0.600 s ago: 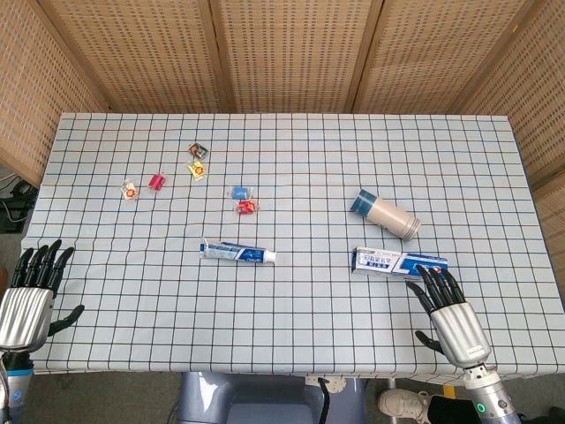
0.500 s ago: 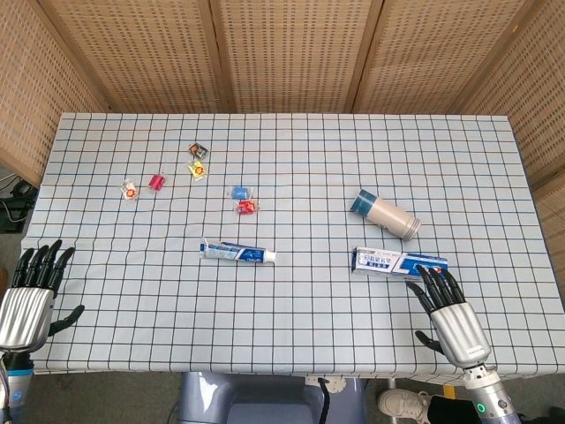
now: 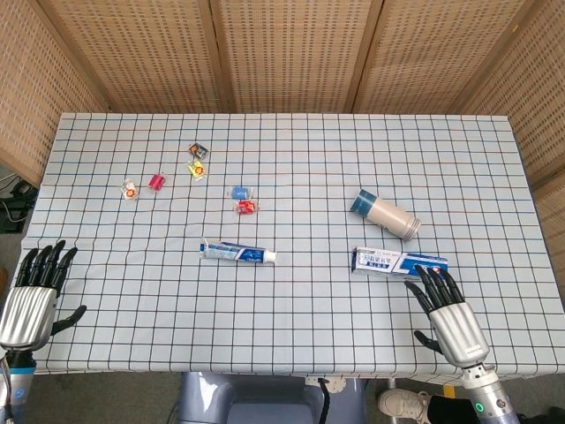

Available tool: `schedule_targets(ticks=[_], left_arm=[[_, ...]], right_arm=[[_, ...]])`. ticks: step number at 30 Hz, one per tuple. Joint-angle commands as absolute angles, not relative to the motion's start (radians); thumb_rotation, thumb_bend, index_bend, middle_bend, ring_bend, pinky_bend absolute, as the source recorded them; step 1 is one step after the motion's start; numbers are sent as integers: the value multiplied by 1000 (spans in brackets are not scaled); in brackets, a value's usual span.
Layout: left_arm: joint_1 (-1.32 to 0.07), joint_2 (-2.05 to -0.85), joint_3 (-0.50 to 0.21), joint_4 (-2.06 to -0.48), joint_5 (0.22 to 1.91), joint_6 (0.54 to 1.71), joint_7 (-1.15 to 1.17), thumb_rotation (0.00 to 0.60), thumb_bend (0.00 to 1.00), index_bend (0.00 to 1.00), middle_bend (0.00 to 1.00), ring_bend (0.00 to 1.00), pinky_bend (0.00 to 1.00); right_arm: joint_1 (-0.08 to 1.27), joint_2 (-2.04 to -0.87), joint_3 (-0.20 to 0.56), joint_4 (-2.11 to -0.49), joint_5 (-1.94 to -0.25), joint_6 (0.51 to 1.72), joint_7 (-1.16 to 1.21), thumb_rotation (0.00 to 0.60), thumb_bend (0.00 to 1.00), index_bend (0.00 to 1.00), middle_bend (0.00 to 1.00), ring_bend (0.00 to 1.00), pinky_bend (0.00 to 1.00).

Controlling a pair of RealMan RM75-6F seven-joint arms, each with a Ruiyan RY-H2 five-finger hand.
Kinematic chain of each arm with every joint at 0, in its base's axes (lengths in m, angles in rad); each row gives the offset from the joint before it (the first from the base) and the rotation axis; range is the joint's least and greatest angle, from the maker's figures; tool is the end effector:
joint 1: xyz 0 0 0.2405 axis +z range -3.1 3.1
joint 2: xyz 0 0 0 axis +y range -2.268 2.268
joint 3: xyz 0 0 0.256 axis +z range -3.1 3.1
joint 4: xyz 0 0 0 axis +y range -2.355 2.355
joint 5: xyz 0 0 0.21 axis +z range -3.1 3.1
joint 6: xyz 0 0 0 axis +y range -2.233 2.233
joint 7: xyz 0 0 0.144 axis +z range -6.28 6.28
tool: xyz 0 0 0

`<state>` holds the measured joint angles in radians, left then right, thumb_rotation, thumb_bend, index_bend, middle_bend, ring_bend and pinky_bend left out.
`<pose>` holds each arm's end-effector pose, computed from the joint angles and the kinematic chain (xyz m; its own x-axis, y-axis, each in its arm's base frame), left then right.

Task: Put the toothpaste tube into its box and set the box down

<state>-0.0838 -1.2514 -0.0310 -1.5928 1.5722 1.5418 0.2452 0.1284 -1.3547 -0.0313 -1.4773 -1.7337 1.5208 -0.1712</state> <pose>-0.2905 0.1754 0.1204 0.5144 -0.0457 0.8563 0.8532 -0.0732 -0.5164 -0.2752 -0.1717 0.0772 0.4700 0.0092 0.8826 -0.8443 -0.2867 0.4526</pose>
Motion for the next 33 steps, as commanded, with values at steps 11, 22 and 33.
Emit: schedule_targets(ticks=[11,22,33], left_arm=[[-86,-1257,-30,-1594,1582,1547,248,600,187,95,0,0,0],[-189,-1252,-98,-1665,1532,1422,303,600,244,248,0,48,63],[-454,-1368,-246,-1681,1231,1095,562,600,247,262,9,69,76]], right_arm=[[128,-1354,-32,-1474,-1732,1519,-167,600,185,184,0,0,65],[129,-1349,-27,-1475,-1718,1515,-149,600,185,184,0,0,65],[136,-1353,-14,-1457,-1674,1481,-127,600,184,186,0,0,65]])
